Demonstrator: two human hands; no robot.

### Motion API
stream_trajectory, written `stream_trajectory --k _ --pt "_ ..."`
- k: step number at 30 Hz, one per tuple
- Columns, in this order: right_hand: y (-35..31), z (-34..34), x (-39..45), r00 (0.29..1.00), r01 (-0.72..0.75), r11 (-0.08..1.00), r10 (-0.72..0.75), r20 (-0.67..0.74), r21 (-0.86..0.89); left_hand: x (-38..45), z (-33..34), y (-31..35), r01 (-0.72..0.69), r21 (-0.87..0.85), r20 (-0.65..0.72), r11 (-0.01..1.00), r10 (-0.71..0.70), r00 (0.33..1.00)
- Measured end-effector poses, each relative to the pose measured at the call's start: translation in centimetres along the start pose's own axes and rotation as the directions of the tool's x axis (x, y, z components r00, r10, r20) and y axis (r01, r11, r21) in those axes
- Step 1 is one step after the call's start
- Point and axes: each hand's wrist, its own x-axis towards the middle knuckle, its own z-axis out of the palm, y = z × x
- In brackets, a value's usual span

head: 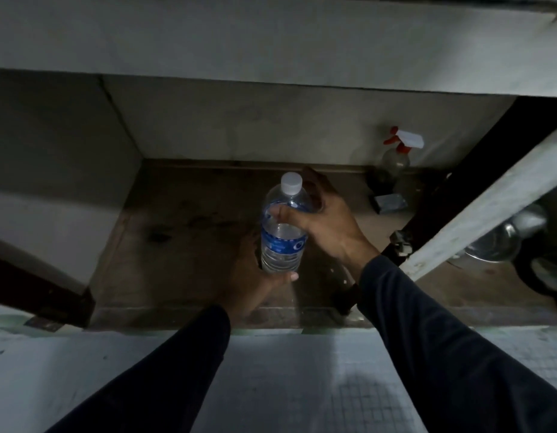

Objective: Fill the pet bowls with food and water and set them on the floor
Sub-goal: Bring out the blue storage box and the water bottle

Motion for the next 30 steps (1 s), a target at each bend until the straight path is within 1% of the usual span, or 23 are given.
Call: stream_trajectory --k 4,7,10,14,16,19,20,21,23,25,27,28,29,30 --pt "-0.5 0.0 1.0 0.998 0.028 0.998 -0.031 0.06 0.059 1.3 0.3 -0.6 0.006 -0.052 0.038 0.999 -0.004 0.999" --pt "-0.1 0.3 1.4 0.997 0.009 0.997 -0.015 0.079 0.076 1.9 0.2 -1.0 -0.023 -0.078 0.043 0.997 0.027 0.999" --pt "0.6 0.6 1.7 0.995 -0.026 0.996 0.017 0.096 0.091 2.4 0.2 -1.1 -0.018 -0.123 0.037 0.992 0.022 0.999" --pt "1.1 0.8 2.3 0.995 -0.022 0.995 0.013 0.096 0.095 2.7 0.3 -1.5 0.032 -0.104 0.04 0.994 -0.028 0.999" --pt "1.3 0.9 2.6 0.995 -0.028 0.996 0.018 0.099 0.09 2.8 0.2 -1.9 0.064 -0.072 -0.006 0.995 -0.065 0.998" --pt "1.5 0.8 2.8 0.995 -0.022 0.997 0.014 0.104 0.08 3.2 0.5 -2.8 0.076 -0.027 0.05 0.997 -0.075 0.996" --pt "1.5 0.7 2.9 0.994 -0.017 0.997 0.008 0.106 0.077 3.0 0.6 -2.7 0.096 -0.017 0.041 0.995 -0.095 0.995" --pt "1.6 0.7 2.9 0.994 -0.011 0.997 0.002 0.109 0.077 3.0 0.8 -2.5 0.108 -0.004 -0.006 0.994 -0.108 0.994" --pt "1.6 0.7 2.9 0.994 0.005 0.997 -0.014 0.111 0.074 3.0 0.7 -2.5 0.082 0.005 -0.08 0.997 -0.081 0.993" --pt "1.6 0.8 2.9 0.994 0.014 0.998 -0.022 0.108 0.069 3.3 0.8 -2.9 0.076 0.001 -0.027 0.997 -0.076 0.997" --pt "1.6 0.8 2.9 0.995 0.015 0.998 -0.022 0.101 0.068 3.5 0.9 -3.2 0.091 -0.048 0.051 0.995 -0.089 0.995" --pt "1.6 0.9 2.9 0.995 0.012 0.998 -0.018 0.099 0.064 3.5 0.9 -2.8 0.117 -0.084 0.032 0.99 -0.114 0.993" --pt "1.6 0.9 2.9 0.995 0.006 0.998 -0.012 0.1 0.06 3.5 0.9 -2.8 0.118 -0.07 -0.007 0.991 -0.119 0.993" --pt "1.7 0.9 2.9 0.995 0.001 0.998 -0.006 0.102 0.056 3.6 0.9 -2.8 0.097 -0.06 -0.015 0.993 -0.098 0.995"
